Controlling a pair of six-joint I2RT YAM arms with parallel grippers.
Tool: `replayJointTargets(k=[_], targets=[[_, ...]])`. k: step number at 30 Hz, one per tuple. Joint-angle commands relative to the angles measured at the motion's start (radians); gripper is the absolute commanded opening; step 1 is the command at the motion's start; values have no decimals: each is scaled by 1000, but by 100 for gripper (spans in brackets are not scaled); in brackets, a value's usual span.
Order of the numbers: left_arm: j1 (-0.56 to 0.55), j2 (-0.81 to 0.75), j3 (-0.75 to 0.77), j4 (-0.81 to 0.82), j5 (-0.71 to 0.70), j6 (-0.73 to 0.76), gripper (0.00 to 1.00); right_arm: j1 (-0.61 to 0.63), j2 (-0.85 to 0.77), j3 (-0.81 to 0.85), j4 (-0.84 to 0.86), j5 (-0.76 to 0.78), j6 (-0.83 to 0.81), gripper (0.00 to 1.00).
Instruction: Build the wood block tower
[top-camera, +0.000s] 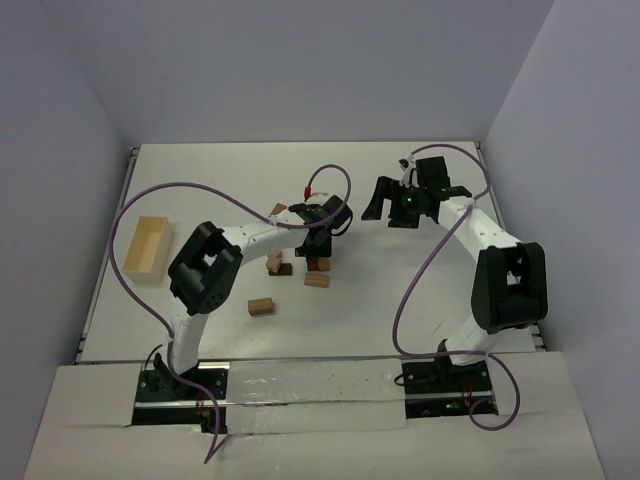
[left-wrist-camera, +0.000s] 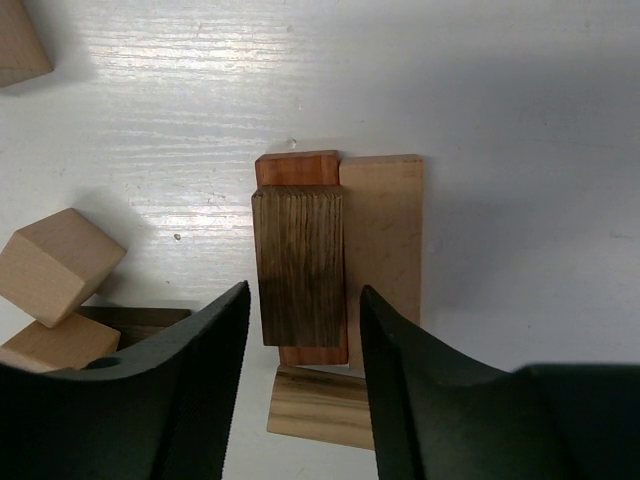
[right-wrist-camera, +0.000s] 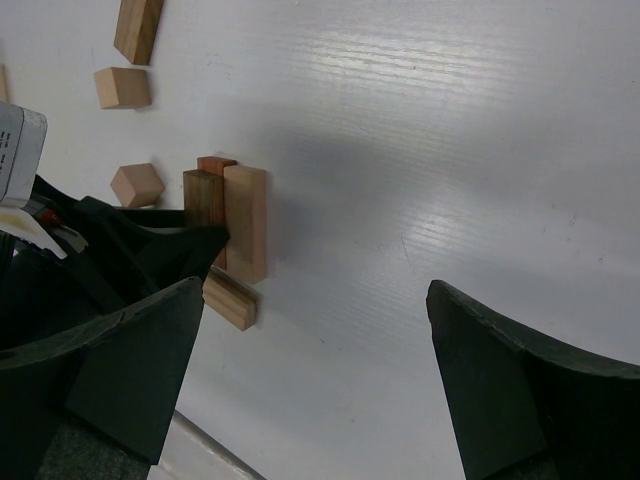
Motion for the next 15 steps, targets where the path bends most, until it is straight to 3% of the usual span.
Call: replayJointTargets(k=[1, 8, 15], targets=[[-6, 7, 49, -2, -4, 8, 58, -4, -27, -1, 26, -17, 4, 100], [-3, -43, 72, 8, 8, 37, 64, -3, -53, -12, 38, -28, -9, 100], [31, -324, -78, 250, 132, 225, 80, -1, -121, -36, 38, -66, -68, 100]])
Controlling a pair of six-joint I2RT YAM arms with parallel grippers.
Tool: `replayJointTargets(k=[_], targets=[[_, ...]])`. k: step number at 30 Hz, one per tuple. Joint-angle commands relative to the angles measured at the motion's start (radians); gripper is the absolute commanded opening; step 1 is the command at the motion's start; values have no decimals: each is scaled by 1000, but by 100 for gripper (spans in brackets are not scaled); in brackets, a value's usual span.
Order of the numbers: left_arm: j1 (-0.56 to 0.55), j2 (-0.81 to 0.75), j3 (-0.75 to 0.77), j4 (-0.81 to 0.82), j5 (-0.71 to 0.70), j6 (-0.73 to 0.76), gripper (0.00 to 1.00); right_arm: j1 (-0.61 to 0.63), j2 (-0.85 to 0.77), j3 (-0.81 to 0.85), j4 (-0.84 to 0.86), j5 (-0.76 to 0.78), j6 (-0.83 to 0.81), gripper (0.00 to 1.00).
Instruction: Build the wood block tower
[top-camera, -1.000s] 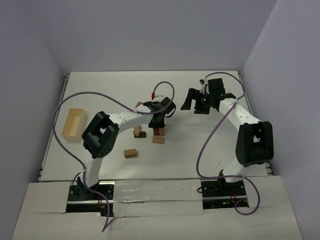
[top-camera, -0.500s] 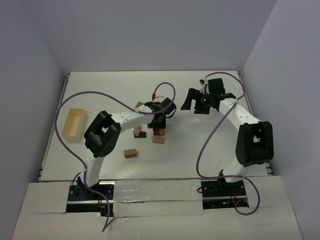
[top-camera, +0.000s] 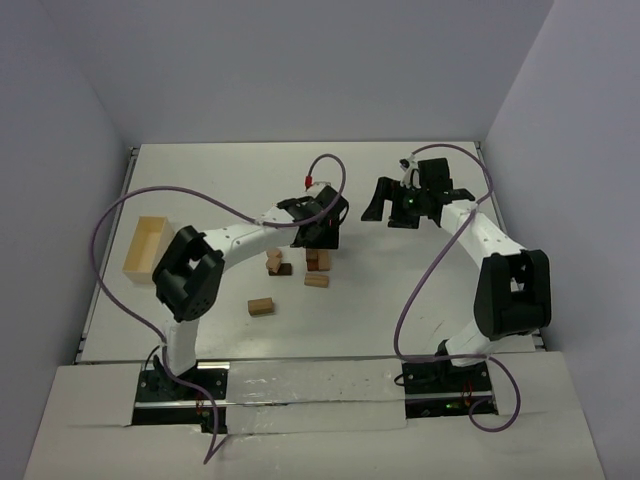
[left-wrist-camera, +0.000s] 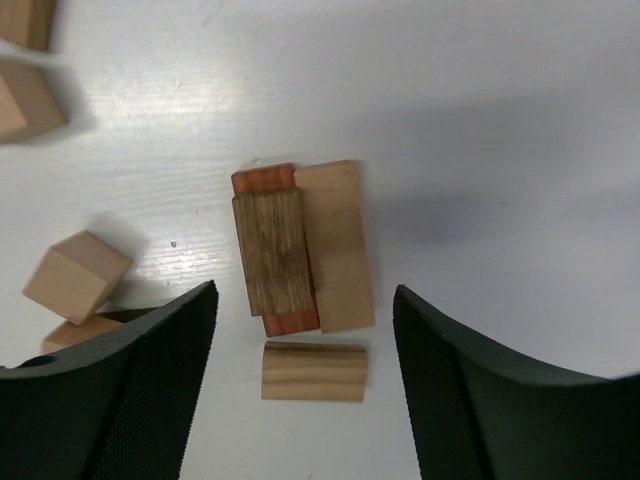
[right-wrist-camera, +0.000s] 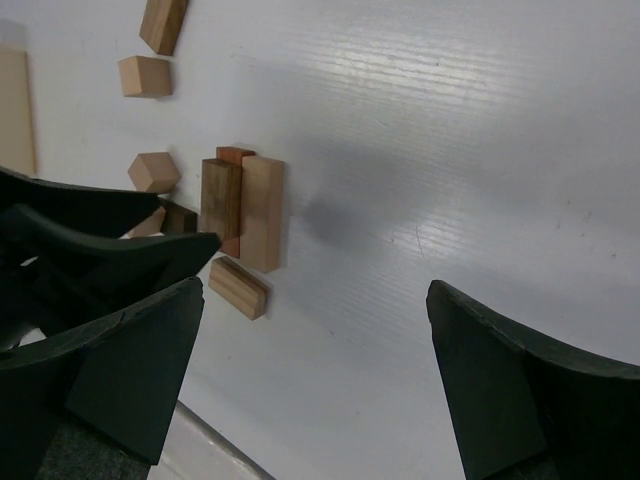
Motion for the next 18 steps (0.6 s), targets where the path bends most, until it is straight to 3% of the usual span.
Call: replayJointTargets(k=[1, 7, 8, 12, 18], targets=[[24, -246, -61, 189, 89, 148, 81, -3, -86, -11, 28, -41, -59, 100], [161, -368, -107, 155, 231, 206, 82, 49, -174, -36, -14, -73, -245, 95], [220, -393, -137, 163, 387, 227, 81, 85, -187, -37, -31, -60, -271, 92], [442, -506, -212, 228, 703, 254, 78, 256, -234, -60, -32, 41, -358, 80], [494, -610, -249, 233, 726, 361, 77, 554, -176, -63, -30, 236, -409, 73]])
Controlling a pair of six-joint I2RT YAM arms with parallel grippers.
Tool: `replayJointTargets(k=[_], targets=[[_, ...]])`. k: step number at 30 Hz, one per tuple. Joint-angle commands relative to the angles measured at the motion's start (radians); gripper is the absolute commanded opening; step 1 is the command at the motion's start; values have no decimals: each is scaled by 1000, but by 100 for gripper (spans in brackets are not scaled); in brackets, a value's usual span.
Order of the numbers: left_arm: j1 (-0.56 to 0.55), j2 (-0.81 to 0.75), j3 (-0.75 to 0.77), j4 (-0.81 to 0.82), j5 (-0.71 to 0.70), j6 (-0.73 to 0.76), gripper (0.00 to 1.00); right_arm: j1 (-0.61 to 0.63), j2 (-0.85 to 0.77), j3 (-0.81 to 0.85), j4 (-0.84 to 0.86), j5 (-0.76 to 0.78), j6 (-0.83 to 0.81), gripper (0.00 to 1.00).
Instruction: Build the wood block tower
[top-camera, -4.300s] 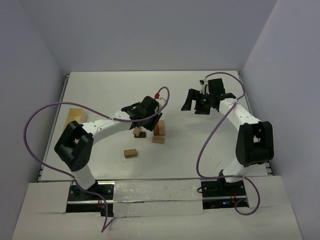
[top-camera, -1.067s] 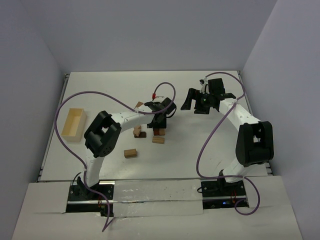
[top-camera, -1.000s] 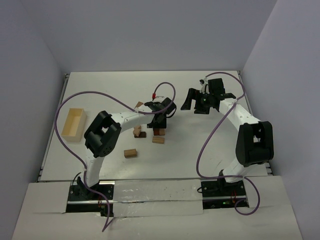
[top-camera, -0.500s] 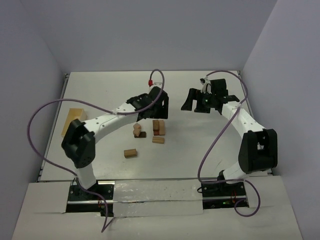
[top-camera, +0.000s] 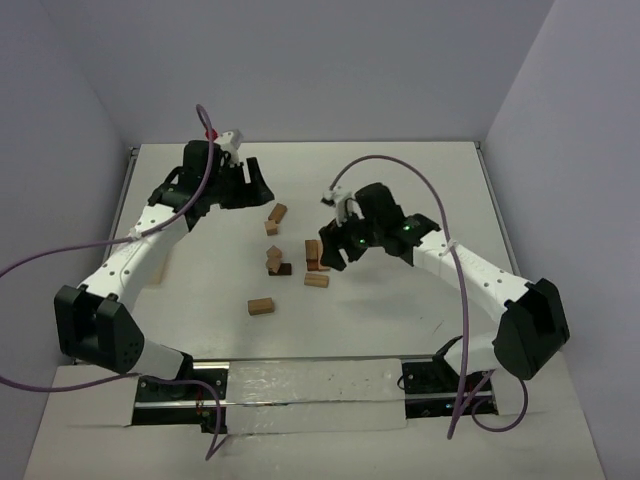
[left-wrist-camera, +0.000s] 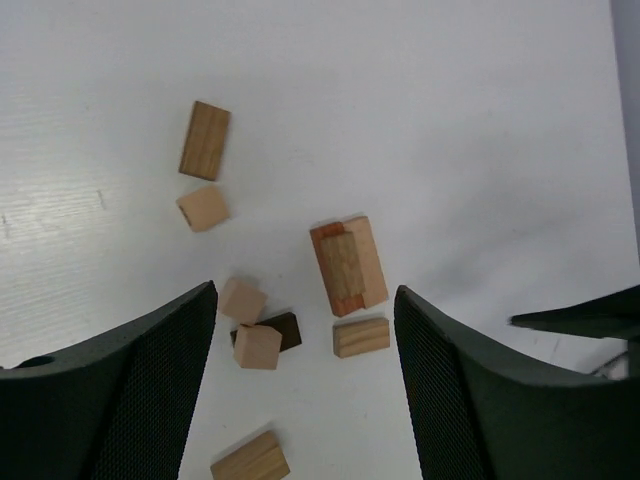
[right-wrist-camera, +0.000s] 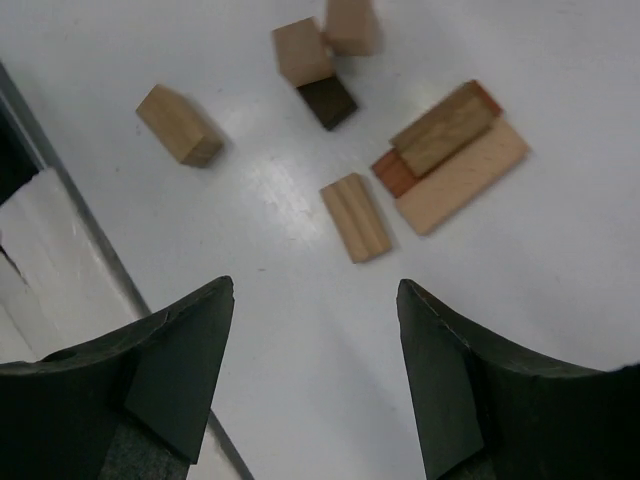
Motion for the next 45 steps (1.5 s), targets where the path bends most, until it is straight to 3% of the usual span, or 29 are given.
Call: replayJointTargets(k=[1, 8, 15, 45], targets=[[-5, -105, -16, 59, 164, 105, 77, 148, 55, 6, -11, 171, -77, 73], [22, -108, -42, 66, 236, 113, 77, 247, 213, 82, -68, 270, -92, 72], [48, -85, -42, 100, 332, 67, 76, 269, 328, 133, -105, 308, -107, 73], [71, -46, -11, 100, 379, 39, 74, 291, 484, 216, -93, 288, -138, 70]])
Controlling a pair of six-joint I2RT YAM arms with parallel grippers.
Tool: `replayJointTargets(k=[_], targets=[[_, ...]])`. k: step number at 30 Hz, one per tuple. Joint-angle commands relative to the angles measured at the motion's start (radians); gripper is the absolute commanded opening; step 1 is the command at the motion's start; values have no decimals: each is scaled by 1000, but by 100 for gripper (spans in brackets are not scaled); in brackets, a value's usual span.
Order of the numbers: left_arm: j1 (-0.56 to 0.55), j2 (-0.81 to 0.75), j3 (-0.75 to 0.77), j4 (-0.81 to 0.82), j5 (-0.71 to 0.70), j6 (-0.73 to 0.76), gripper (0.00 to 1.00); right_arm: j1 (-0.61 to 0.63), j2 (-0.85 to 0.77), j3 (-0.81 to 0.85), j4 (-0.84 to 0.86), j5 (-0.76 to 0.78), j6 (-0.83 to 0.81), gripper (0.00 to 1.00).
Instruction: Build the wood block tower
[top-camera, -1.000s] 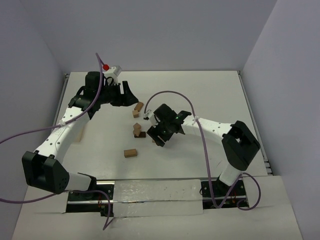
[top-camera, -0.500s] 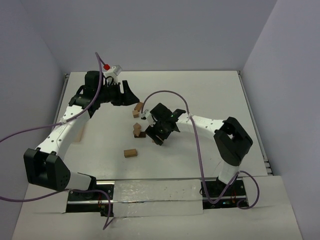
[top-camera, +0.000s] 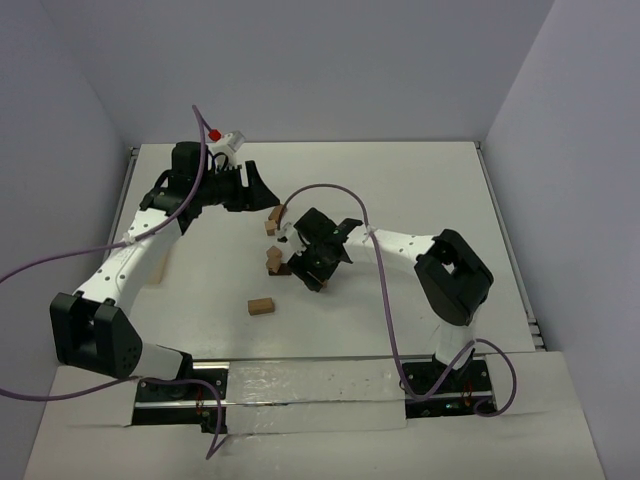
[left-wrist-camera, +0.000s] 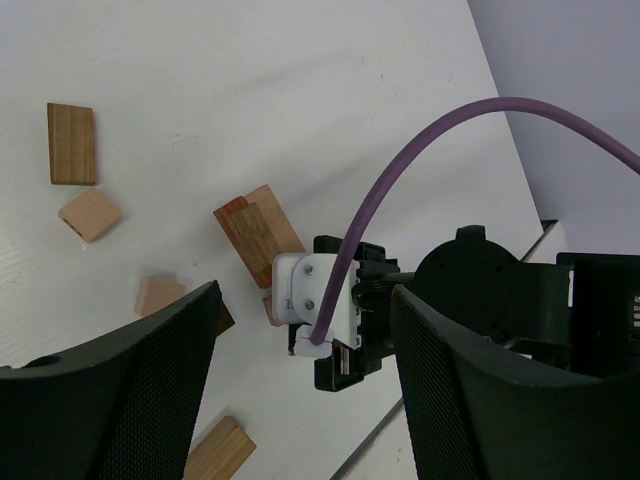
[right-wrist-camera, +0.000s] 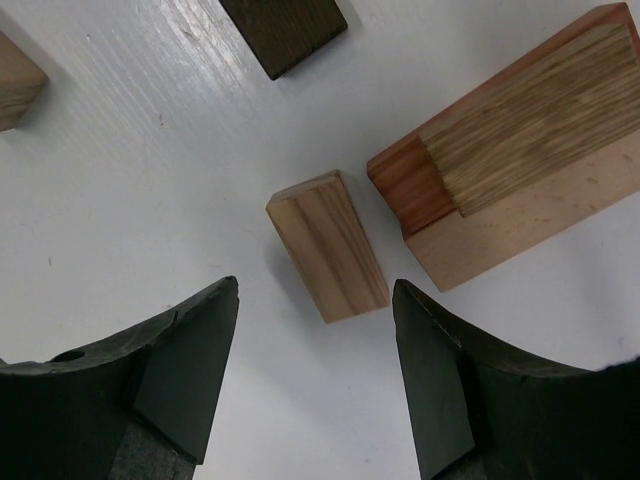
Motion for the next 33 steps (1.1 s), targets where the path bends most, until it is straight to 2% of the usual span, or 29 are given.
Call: replayJointTargets(k=[1, 21, 33], targets=[[10, 7, 41, 34, 19, -7, 74, 14, 20, 47, 4, 1, -25, 70], [11, 5, 48, 18, 18, 9, 75, 35, 56, 49, 20, 0, -36, 68], [13, -8, 40, 17, 13, 15, 75, 107, 45, 13, 20, 8, -33, 64]])
